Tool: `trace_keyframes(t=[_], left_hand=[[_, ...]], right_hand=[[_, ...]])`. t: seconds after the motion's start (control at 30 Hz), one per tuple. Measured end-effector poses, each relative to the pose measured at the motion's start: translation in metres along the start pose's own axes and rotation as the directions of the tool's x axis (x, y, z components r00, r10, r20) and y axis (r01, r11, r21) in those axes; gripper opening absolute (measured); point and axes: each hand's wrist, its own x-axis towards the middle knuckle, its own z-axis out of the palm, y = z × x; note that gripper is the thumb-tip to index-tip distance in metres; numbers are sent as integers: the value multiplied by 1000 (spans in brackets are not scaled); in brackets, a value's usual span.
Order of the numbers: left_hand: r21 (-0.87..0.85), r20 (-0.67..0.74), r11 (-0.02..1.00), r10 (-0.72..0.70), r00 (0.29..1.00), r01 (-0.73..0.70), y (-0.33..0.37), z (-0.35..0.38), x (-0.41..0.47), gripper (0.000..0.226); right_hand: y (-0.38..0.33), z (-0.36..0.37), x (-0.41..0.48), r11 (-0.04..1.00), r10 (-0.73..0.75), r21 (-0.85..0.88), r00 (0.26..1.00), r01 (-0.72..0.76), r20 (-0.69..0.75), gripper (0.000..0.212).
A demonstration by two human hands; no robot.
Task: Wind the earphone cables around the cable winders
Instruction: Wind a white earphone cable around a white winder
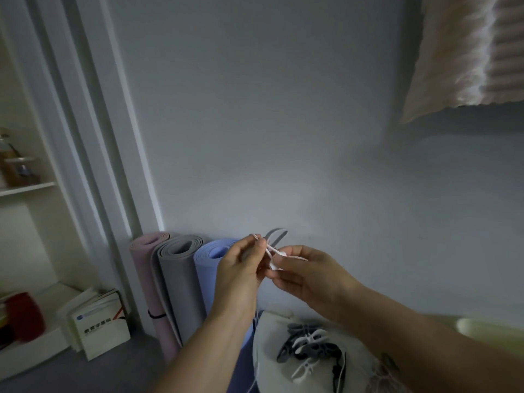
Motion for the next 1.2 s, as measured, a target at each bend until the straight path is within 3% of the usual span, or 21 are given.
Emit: trace_keyframes(t=[0.1,0.23,0.47,0.6,0.8,1.03,1.2], left_hand=[[-28,28,1000,-13,1000,14,0,1,-3,21],[-28,73,999,-31,997,34,-2,2,-7,16],[62,56,996,-61,997,58,-1,-1,-11,11],[119,57,992,-50,997,43,4,-4,-7,12],[117,62,992,-55,997,47,5,-2,-6,12],[248,68,969,-7,998,-10,2,-1,-9,10],[303,69,952,8,998,-28,1,0,-11,12]], right_hand=[[-2,-1,2,963,-150,-236,987,133,-57,9],[2,-3,5,824,-341,-499,938,269,-57,13],[8,-6,2,661,-481,-656,877,363,1,11],[1,-8,2,687,-439,-633,898,358,30,13],[-3,-10,-1,890,-280,-378,960,255,-12,4],[-5,-9,-1,985,-43,-167,999,41,-11,8],[-5,-13,2,995,73,-65,997,-74,-8,7]])
